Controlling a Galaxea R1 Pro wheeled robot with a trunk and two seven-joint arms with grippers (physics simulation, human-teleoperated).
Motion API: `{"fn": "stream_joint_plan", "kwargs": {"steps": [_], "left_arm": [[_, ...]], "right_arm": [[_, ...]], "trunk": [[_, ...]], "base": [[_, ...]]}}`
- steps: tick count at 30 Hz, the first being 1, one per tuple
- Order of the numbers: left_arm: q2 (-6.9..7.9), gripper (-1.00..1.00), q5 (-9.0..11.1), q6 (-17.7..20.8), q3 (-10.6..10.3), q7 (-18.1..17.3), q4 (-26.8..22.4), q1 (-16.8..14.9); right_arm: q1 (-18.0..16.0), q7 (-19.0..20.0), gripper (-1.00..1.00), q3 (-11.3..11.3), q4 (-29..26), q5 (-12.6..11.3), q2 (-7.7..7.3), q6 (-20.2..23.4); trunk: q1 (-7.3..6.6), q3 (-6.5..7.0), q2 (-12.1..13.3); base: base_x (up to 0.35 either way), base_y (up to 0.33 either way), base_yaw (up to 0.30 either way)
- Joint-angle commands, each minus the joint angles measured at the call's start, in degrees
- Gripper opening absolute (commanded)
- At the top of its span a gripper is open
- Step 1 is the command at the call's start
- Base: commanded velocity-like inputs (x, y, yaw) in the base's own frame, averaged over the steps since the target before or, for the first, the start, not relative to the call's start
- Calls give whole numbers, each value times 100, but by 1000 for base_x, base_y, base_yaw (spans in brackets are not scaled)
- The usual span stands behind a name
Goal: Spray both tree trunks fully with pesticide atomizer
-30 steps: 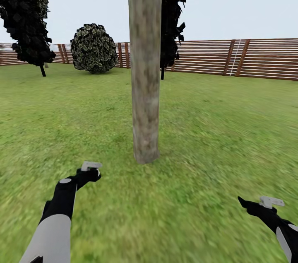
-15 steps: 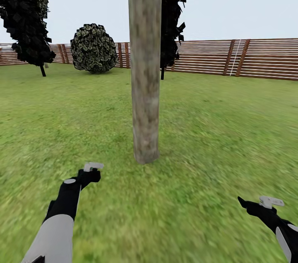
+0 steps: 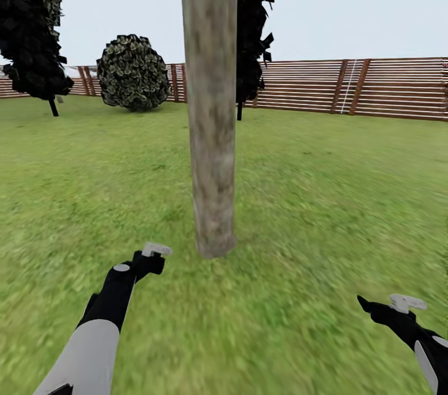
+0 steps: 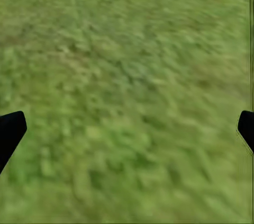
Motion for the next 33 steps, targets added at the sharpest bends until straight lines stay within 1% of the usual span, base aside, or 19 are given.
{"fn": "stream_joint_plan", "kwargs": {"steps": [1, 4, 6, 7, 8, 9, 11, 12, 13, 15, 16, 17, 19, 21, 25, 29, 31, 33], "left_arm": [[0, -100, 5, 25, -1, 1, 0, 0], [0, -100, 0, 504, -8, -5, -1, 0], [0, -100, 1, 630, -11, -8, -3, 0], [328, -100, 1646, -1466, -89, 2231, 2679, 3], [456, -100, 1650, -1938, -86, 2232, 3077, 9], [504, -100, 1652, -2072, -84, 2232, 3200, 16], [678, -100, 1676, -2553, -77, 2233, 3596, 116], [802, -100, 1748, -2986, -51, 2233, 3802, 294], [853, -100, 1870, -3274, -10, 2233, 3873, 491], [884, -100, 2151, -3639, 28, 2233, 3915, 773], [887, -100, 2235, -3720, 34, 2233, 3921, 824], [898, -100, 2563, -3926, 46, 2233, 3931, 944], [903, -100, 2740, -4010, 47, 2230, 3927, 994], [904, -100, 2813, -4045, 42, 2227, 3919, 1011], [909, -100, 2855, -4059, 39, 2225, 3822, 1018], [904, -100, 2862, -4045, 29, 2238, 3184, 1022], [897, -100, 2859, -3963, 18, 2241, 2782, 1020], [892, -100, 2856, -3859, 12, 2241, 2536, 1020]], "right_arm": [[1, -1, 100, 0, 0, 0, 0, 0], [-1, -3, 100, 1, 0, 0, 0, 0], [0, -5, 100, 1, 0, 0, 0, 0], [2, -39, 100, 1, 274, -7, 4, -46], [0, -41, 100, 1, 689, -8, 5, -55], [1, -41, 100, 1, 851, -6, 6, -58], [0, -41, 100, 1, 1596, -3, 4, -141], [0, -42, 100, 1, 2273, -3, 7, -404], [2, -42, 100, 1, 2626, -18, 8, -666], [0, -42, 100, 1, 2861, -38, 10, -1055], [-1, -41, 100, 1, 2896, -41, 10, -1162], [0, -39, 100, 1, 2981, -56, 12, -1659], [0, -36, 100, 1, 3017, -59, 14, -2056], [2, -35, 100, 1, 3031, -59, 11, -2238], [0, -40, 100, 1, 3031, -55, 11, -2343], [-2, -39, 100, 4, 3010, -53, 9, -2360], [0, -35, 100, 6, 2950, -53, 9, -2363], [0, -30, 100, 4, 2914, -57, 7, -2363]], "trunk": [[0, 0, 0], [0, 0, 0], [0, 0, 0], [0, 0, 0], [0, 0, 0], [0, 0, 0], [0, 0, 0], [0, 0, 0], [0, 0, 0], [0, 0, 0], [0, 0, 0], [0, 0, 0], [0, 0, 0], [0, 0, 0], [0, 0, 0], [0, 0, 0], [0, 0, 0], [0, 0, 0]], "base": [[336, 0, -238], [336, 0, -263], [238, 0, -197], [0, 0, 0], [0, 0, 0], [0, 0, 0], [0, 0, 0], [0, 0, 0], [0, 0, 0], [0, 0, 0], [0, 0, 0], [0, 0, 0], [0, 0, 0], [0, 0, 0], [0, 0, 0], [0, 0, 0], [0, 0, 0], [0, 0, 0]]}}
